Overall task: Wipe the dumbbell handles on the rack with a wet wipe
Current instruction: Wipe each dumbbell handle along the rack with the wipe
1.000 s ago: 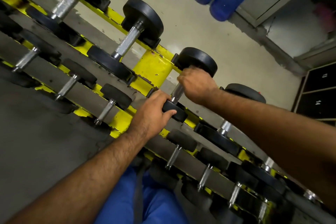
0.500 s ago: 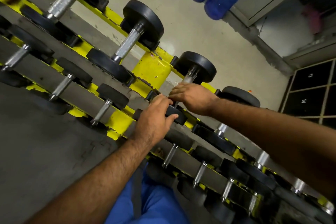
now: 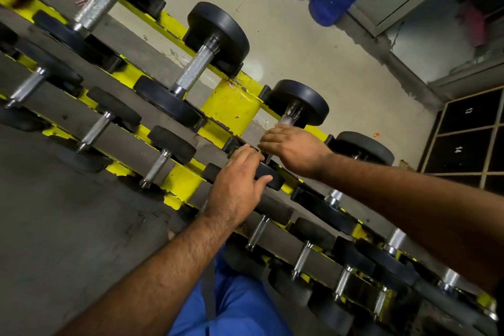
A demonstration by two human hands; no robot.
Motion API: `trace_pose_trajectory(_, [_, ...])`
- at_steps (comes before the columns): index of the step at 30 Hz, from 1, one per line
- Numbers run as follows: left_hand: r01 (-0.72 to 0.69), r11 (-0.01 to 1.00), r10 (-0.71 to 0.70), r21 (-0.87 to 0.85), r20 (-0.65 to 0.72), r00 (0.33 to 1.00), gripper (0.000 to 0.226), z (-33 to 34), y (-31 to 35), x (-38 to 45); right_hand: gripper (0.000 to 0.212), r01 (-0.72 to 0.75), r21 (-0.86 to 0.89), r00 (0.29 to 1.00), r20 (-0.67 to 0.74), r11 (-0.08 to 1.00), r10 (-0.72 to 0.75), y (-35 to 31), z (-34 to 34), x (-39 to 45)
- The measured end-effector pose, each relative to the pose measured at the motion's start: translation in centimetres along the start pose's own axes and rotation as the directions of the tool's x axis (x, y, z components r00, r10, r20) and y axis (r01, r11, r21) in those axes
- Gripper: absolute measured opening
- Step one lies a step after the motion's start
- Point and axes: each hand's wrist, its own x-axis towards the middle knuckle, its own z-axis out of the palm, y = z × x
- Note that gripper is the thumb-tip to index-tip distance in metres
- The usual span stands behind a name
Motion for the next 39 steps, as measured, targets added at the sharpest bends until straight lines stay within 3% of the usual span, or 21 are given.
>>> trace_pose_trajectory(4, [-0.002,1.000,0.002,0.010,0.011,1.000,0.044,-0.1,0.0,0.0,0.044,-0.284,-0.101,0.957,0.026,0.953,0.288,1.2,-0.8,0.9])
trace_pose_trajectory(7, [-0.009,1.000,0.009,0.020,0.017,1.000,0.043,-0.2,0.0,0.0,0.038,-0.215,-0.156,0.970,0.076,0.964,0.229,0.6,-0.9,1.7])
trace_pose_trajectory(10, [-0.007,1.000,0.007,0.022,0.018,1.000,0.043,-0.1,0.0,0.1,0.033,-0.276,-0.171,0.955,0.065,0.946,0.290,1.3,-1.1,2.0])
trace_pose_trajectory(15, [-0.013,1.000,0.012,0.020,0.019,1.000,0.044,-0.4,0.1,0.2,0.036,-0.131,-0.071,0.990,0.050,0.989,0.135,1.1,-0.7,1.5])
trace_pose_trajectory(19, [-0.016,1.000,0.015,0.021,0.019,1.000,0.043,-0.4,-0.1,0.2,0.032,-0.242,-0.069,0.970,0.004,0.968,0.243,1.2,-0.4,1.7])
trace_pose_trajectory(22, [-0.020,0.999,0.019,0.028,0.026,0.999,0.042,-0.4,-0.2,0.2,0.034,-0.097,-0.027,0.994,0.042,0.995,0.098,0.3,-0.3,1.1])
trace_pose_trajectory(26, [-0.008,1.000,0.008,0.006,0.037,0.999,0.043,-0.1,-0.3,0.3,0.034,-0.207,-0.002,0.978,-0.014,0.978,0.207,0.9,-0.7,0.9])
trace_pose_trajectory(30, [-0.019,1.000,0.019,0.003,0.029,0.999,0.043,-0.2,-0.5,0.4,0.025,0.039,0.092,0.999,0.020,0.995,-0.041,-0.7,0.0,0.9])
trace_pose_trajectory(34, [-0.026,1.000,0.025,0.007,0.030,0.999,0.042,-0.2,-0.7,0.4,0.032,-0.123,0.057,0.990,-0.057,0.991,0.126,0.9,0.0,0.6])
trace_pose_trajectory(37, [-0.029,1.000,0.030,-0.005,0.028,0.999,0.040,-0.1,-0.8,0.4,0.032,0.072,0.168,0.997,-0.044,0.983,-0.065,-1.2,1.0,-0.6])
trace_pose_trajectory(39, [-0.025,1.000,0.025,0.009,0.029,0.999,0.042,-0.1,-0.7,0.4,0.036,0.064,0.136,0.997,-0.062,0.989,-0.056,-0.3,1.2,-1.0])
